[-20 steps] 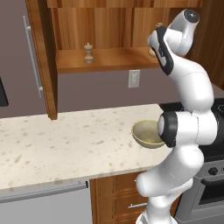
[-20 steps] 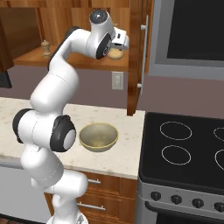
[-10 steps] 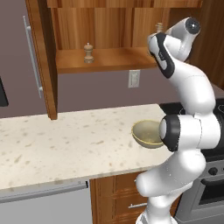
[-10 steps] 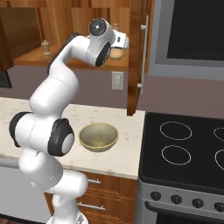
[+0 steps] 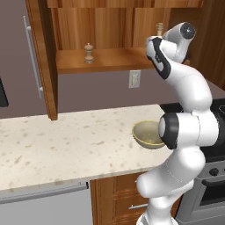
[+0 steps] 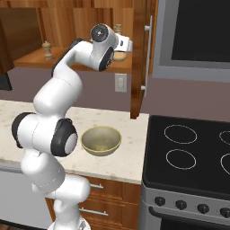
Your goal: Retrieve the bottle and the shaker from the cabinet and place them next to the mixing bowl on the counter. Then add garlic from the fridge to the mixing bowl.
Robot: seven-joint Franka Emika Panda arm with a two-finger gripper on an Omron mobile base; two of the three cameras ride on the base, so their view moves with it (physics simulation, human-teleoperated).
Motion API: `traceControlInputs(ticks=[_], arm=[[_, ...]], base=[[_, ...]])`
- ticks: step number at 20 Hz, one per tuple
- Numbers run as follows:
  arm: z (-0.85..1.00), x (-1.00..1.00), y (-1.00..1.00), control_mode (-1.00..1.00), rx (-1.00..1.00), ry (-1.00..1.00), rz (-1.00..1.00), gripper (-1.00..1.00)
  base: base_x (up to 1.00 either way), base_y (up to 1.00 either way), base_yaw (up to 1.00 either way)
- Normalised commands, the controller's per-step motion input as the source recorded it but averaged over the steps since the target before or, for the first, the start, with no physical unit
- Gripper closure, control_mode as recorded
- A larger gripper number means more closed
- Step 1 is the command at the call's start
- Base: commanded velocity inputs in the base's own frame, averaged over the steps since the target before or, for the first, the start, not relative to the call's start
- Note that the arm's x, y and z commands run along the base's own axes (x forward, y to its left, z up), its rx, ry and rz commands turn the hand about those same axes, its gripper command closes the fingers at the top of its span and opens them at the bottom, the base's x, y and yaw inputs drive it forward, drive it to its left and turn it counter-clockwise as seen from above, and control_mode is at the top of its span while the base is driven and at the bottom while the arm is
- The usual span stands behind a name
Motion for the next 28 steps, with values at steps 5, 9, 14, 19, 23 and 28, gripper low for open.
traceControlInputs(ticks=[5, 9, 14, 19, 23, 28], arm=[[0.01, 0.06, 0.00, -1.00, 0.00, 0.08, 0.00, -1.00], [0.00, 0.00, 0.00, -1.00, 0.00, 0.12, 0.00, -1.00], [0.00, 0.00, 0.00, -1.00, 0.00, 0.07, 0.00, -1.00], [-0.04, 0.16, 0.00, -1.00, 0.00, 0.00, 0.00, -1.00], [0.00, 0.29, 0.00, -1.00, 0.00, 0.00, 0.00, -1.00], [0.00, 0.19, -0.01, -1.00, 0.00, 0.00, 0.00, -1.00]], base=[[0.00, 0.00, 0.00], [0.00, 0.00, 0.00], [0.00, 0.00, 0.00], [0.00, 0.00, 0.00], [0.00, 0.00, 0.00], [0.00, 0.00, 0.00]])
